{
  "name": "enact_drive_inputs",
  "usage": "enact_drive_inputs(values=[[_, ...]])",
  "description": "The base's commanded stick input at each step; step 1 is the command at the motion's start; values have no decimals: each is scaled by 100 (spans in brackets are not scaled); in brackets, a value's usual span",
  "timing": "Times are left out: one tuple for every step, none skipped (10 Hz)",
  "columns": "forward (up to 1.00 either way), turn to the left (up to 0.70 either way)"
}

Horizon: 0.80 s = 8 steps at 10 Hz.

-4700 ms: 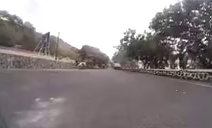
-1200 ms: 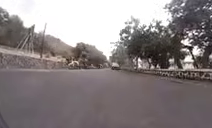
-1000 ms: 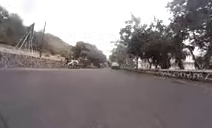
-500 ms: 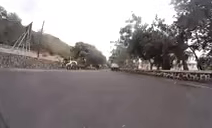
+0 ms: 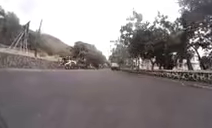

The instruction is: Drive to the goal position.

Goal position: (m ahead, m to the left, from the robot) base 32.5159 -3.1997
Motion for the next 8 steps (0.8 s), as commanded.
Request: enact_drive_inputs(values=[[100,0],[100,0],[100,0],[100,0],[100,0],[100,0],[100,0],[100,0]])
